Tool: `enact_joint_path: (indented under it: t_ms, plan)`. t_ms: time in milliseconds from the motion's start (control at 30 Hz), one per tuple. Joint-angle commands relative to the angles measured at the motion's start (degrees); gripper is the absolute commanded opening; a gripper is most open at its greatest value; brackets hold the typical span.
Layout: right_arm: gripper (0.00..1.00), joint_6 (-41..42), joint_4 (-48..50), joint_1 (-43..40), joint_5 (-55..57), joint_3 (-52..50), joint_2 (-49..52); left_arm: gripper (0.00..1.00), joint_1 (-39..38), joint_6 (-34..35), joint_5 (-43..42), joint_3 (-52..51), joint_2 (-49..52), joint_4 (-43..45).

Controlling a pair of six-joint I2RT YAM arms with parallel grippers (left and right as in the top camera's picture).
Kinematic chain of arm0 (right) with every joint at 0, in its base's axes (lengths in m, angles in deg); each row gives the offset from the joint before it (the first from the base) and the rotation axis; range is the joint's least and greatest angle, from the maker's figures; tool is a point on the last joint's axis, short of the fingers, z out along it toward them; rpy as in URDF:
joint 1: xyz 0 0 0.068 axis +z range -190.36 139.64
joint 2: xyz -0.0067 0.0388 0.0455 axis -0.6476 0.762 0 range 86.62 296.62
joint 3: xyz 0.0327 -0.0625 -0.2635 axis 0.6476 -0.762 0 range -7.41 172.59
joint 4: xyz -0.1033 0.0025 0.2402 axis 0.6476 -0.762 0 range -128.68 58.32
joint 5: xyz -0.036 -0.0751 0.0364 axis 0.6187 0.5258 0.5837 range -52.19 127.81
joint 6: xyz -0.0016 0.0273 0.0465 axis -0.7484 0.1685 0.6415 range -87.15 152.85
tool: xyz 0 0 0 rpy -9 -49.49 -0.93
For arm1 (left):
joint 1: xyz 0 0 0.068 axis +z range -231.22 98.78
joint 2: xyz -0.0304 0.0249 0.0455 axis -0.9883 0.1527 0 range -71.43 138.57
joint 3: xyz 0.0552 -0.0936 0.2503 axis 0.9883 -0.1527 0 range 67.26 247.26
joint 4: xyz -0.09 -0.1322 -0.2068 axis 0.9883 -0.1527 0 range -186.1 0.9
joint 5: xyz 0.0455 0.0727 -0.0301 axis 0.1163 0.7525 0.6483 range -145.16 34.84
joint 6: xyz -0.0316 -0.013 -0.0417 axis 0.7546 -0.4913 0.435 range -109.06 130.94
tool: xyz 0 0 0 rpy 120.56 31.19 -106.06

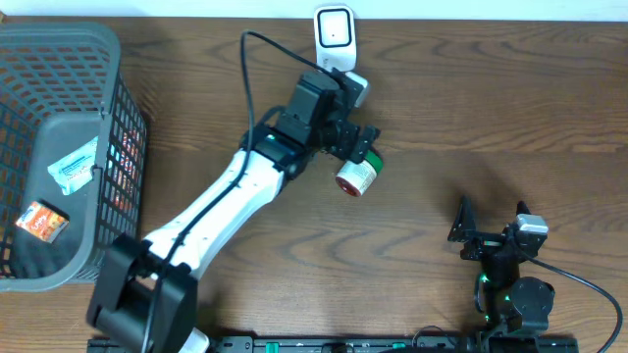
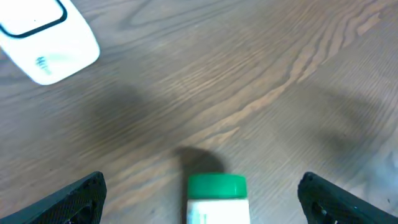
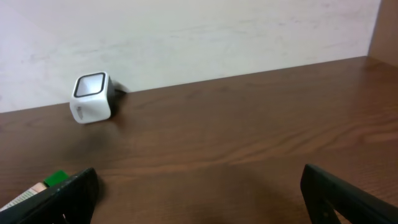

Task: Scan the item barcode
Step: 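Set the jar down on the table and open the left gripper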

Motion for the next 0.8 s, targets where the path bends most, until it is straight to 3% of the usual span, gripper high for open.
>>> enact_joint_path:
  t_ms: [0,233,633,767]
  plan:
    - [0.99,-0.85,-0.09,0.55,0.31,-0.13,-0.37,0.98,0.98,-1.92,0.37,0.42,-2.49,-4.24]
    - [0.99,-0.85,-0.09,0.55,0.31,-0.13,-0.37,0.98,5.05,-2.91,3.37,0.46,-9.27,-9.33]
    - [0.99,-0.85,-0.09,0.55,0.31,-0.13,-0.37,0.98,21.03,-2.84,4.09,0.5,-33.51,-9.51]
    - [0.99,-0.85,-0.09,0.55,0.31,-0.13,-0.37,0.98,28.7,2.14,10.71,0.5,-40.11,-9.97]
